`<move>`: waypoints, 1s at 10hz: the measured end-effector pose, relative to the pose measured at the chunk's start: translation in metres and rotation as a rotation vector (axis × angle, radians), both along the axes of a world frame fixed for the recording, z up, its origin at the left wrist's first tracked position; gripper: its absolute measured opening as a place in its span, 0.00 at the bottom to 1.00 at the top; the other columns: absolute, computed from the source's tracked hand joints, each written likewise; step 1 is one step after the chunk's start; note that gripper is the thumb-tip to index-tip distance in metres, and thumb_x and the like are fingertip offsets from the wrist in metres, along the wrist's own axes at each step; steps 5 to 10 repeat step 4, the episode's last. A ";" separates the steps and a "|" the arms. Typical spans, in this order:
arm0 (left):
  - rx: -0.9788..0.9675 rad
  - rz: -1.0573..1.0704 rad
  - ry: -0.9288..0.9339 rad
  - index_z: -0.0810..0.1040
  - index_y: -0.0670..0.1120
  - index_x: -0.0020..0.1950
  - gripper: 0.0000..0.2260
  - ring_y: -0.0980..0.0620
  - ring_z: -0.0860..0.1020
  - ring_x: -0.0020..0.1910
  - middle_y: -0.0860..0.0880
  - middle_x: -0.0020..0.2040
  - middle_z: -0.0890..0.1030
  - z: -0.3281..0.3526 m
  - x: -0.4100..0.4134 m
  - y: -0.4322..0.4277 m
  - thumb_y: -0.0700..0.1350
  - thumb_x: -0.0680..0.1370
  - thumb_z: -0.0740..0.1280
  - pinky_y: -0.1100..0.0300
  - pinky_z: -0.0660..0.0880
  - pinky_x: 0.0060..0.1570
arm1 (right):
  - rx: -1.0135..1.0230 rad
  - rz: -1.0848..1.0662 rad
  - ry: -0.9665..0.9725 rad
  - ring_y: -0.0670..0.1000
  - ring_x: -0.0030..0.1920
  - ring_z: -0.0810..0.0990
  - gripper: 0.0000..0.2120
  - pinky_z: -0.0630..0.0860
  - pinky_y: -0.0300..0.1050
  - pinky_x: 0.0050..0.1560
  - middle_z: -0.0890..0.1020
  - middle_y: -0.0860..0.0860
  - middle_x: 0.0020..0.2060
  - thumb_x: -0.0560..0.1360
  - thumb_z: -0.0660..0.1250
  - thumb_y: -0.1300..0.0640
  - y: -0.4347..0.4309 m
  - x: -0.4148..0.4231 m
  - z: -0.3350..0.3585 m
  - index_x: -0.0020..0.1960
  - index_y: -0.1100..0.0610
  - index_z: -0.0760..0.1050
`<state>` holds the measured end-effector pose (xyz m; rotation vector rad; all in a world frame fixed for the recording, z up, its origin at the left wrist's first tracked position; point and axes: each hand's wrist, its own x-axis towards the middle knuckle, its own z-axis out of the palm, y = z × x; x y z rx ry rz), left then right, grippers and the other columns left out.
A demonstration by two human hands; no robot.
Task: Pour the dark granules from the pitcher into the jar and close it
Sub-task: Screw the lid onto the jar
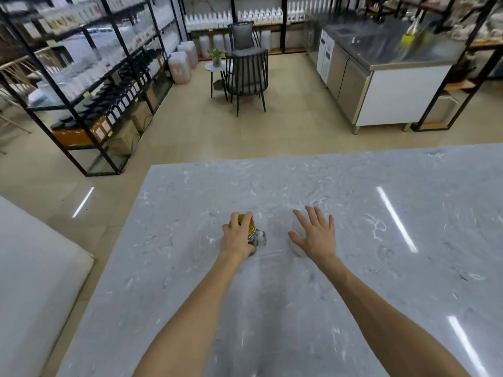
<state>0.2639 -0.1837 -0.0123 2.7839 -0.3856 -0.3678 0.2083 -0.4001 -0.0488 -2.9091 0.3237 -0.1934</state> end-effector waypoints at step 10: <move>0.070 -0.014 0.073 0.53 0.55 0.78 0.42 0.35 0.64 0.69 0.43 0.77 0.51 0.012 0.012 -0.010 0.47 0.73 0.77 0.45 0.73 0.61 | -0.106 0.001 0.360 0.57 0.80 0.37 0.43 0.38 0.70 0.74 0.39 0.50 0.81 0.74 0.48 0.25 -0.002 0.024 0.020 0.79 0.43 0.33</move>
